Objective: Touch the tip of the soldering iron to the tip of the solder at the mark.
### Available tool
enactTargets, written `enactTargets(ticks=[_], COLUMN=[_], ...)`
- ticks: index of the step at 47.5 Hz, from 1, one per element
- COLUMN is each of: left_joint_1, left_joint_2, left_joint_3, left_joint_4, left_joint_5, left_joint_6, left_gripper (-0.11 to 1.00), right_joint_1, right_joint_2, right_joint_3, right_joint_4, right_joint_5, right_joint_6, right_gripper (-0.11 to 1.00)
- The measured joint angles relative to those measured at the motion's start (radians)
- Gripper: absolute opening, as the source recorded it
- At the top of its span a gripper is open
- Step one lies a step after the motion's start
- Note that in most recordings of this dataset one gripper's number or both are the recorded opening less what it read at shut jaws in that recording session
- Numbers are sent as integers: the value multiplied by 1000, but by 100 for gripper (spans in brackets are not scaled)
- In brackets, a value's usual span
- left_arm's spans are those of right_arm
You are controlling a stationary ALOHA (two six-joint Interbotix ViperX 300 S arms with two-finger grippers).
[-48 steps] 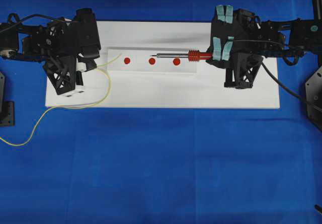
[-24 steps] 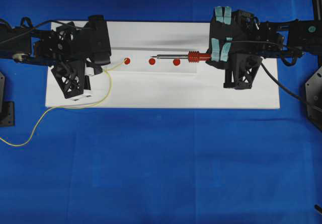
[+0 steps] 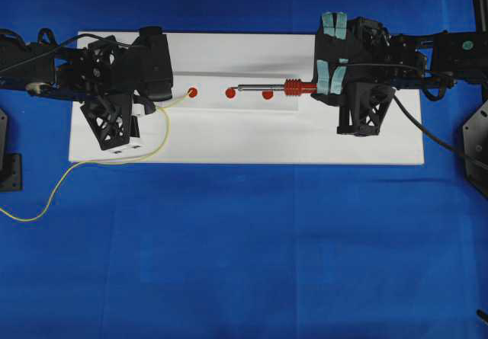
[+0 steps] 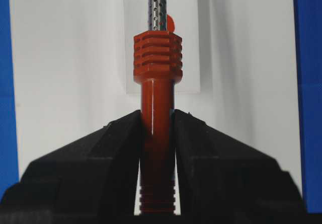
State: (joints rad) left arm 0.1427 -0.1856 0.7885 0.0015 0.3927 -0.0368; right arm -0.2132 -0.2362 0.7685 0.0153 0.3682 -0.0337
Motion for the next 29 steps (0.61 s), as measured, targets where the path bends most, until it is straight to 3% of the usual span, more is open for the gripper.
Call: enactTargets(ticks=[29], left_joint_1=[0], left_joint_2=[0], left_joint_3=[0], left_joint_4=[0], left_joint_5=[3], left_joint_6=[0], left_gripper=[1], right_joint_1=[0], right_joint_2=[196], right_joint_3=[-155], right_joint_4=[-2], right_joint_5=[-5], right_joint_6=[0], right_gripper=[6])
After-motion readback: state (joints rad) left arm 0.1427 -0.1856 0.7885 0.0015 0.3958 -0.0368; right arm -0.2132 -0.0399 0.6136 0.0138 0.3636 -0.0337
